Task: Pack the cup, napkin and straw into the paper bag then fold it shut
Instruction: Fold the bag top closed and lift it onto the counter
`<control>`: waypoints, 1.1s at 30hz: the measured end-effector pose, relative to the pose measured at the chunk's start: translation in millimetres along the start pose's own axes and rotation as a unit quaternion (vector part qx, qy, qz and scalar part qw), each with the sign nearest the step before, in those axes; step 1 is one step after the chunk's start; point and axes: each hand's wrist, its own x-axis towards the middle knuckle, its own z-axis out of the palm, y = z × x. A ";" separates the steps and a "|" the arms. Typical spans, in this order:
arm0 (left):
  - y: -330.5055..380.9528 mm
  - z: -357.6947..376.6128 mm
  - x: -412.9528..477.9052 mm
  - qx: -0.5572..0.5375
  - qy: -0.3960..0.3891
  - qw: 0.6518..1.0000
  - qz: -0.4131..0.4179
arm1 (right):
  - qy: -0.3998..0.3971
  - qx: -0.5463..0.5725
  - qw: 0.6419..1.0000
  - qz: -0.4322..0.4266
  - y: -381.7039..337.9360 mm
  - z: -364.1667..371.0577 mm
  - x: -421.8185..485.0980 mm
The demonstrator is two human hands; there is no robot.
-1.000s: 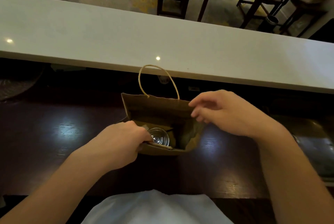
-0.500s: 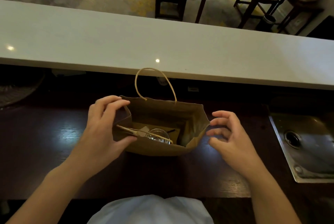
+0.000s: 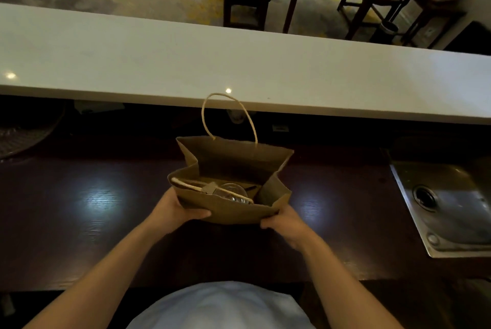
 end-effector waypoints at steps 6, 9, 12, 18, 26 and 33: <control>-4.8 2.3 2.7 -0.024 0.012 1.000 -0.004 | 0.002 0.025 0.999 -0.031 0.7 6.1 3.3; 9.9 -1.6 -4.8 -0.034 0.031 0.999 0.013 | 0.005 0.041 0.996 -0.074 -4.7 2.5 -3.5; 28.0 -4.9 -10.8 -0.046 0.046 0.996 0.067 | 0.011 0.051 0.990 -0.132 -16.9 -2.0 -14.6; 67.5 -18.6 -25.5 -0.039 0.054 0.983 0.171 | 0.016 0.042 0.969 -0.242 -45.1 -15.5 -40.4; 65.0 -24.2 -18.8 -0.106 0.116 0.976 0.153 | 0.100 0.077 0.945 -0.303 -49.7 -19.5 -32.3; 47.1 -20.0 2.5 0.032 0.067 0.990 0.121 | 0.140 -0.021 0.950 -0.279 -35.3 -9.6 2.1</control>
